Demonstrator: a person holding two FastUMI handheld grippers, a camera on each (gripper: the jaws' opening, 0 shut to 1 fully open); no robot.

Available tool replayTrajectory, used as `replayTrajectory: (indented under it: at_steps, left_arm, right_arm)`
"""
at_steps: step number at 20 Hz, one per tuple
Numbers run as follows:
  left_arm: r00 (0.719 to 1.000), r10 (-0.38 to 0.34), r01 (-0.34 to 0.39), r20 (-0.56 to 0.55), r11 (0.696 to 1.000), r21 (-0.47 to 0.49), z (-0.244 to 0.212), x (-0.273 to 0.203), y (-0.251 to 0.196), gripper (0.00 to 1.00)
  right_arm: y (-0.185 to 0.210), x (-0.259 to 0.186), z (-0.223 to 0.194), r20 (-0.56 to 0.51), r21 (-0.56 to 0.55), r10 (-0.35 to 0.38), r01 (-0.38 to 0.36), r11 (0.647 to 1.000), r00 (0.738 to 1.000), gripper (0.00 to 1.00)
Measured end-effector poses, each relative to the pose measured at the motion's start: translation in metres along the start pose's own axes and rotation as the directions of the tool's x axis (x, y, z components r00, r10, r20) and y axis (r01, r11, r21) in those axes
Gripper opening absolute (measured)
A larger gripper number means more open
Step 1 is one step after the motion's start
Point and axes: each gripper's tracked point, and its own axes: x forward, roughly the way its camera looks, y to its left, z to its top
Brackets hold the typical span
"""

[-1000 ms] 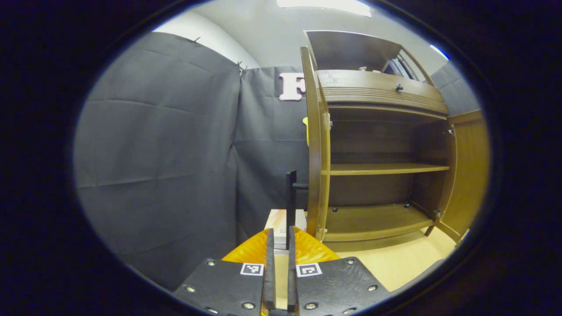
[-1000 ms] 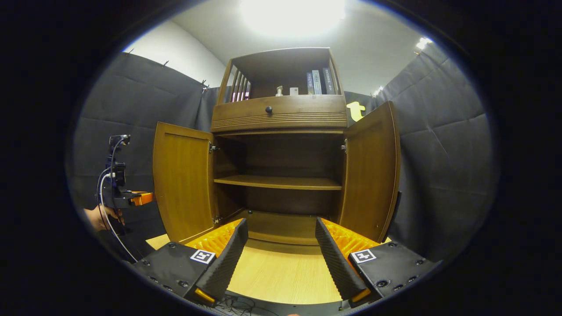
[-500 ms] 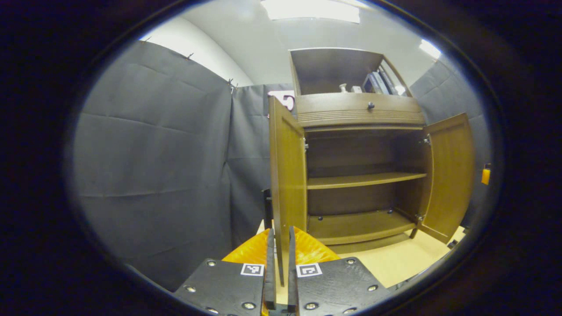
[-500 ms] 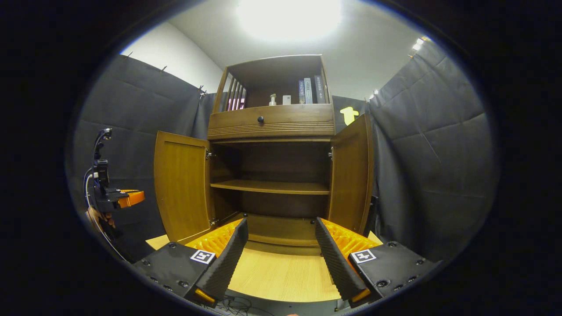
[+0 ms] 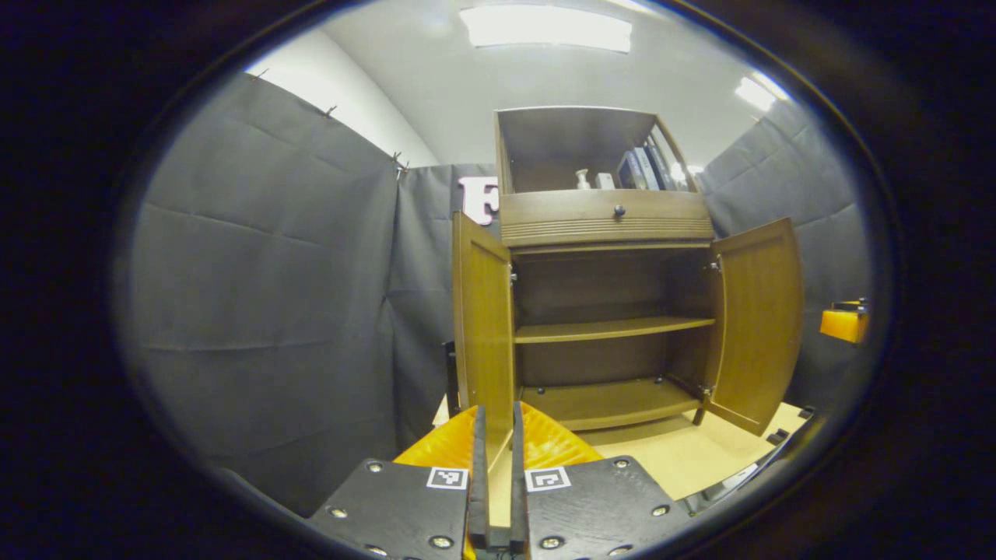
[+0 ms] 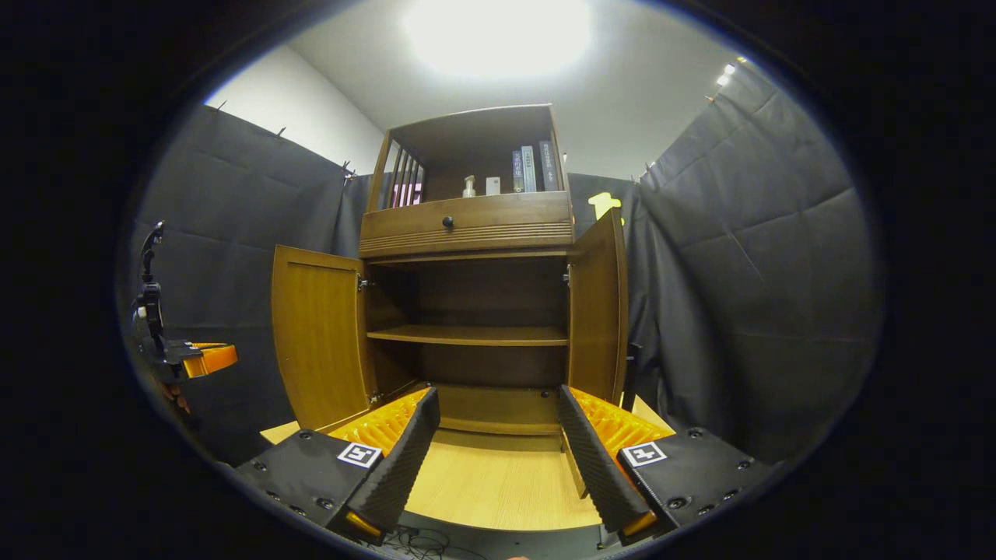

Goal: Open the right door of the double-door shoe cabinet with the right hand, and open the left door with the left hand.

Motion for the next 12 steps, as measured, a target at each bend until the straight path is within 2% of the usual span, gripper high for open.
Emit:
replayTrajectory:
  at_steps: [3,4,5,7,12]
  left_arm:
    - [1.000,0.000,0.000,0.014,1.000,-0.011,0.006,-0.012,-0.004,0.11]
    - [1.000,-0.006,0.006,0.014,1.000,-0.013,0.006,-0.016,-0.007,0.11]
    - [1.000,-0.008,0.008,0.017,1.000,-0.010,0.007,-0.019,-0.007,0.11]
    - [1.000,-0.013,0.013,0.015,1.000,0.001,0.002,-0.028,-0.008,0.12]
    - [1.000,-0.003,0.003,0.011,1.000,0.006,0.001,-0.037,-0.005,0.49]
  right_arm:
    - [-0.003,-0.006,0.001,0.000,-0.004,-0.010,0.010,1.000,1.000,0.93]
    - [-0.004,-0.008,0.001,0.000,-0.008,-0.014,0.014,1.000,1.000,1.00]
    - [-0.005,-0.009,0.000,-0.002,-0.009,-0.017,0.017,1.000,1.000,0.93]
    - [-0.004,-0.010,0.001,-0.002,-0.005,-0.019,0.019,1.000,1.000,0.96]
    - [0.002,-0.008,0.002,0.003,-0.009,-0.012,0.012,1.000,1.000,0.96]
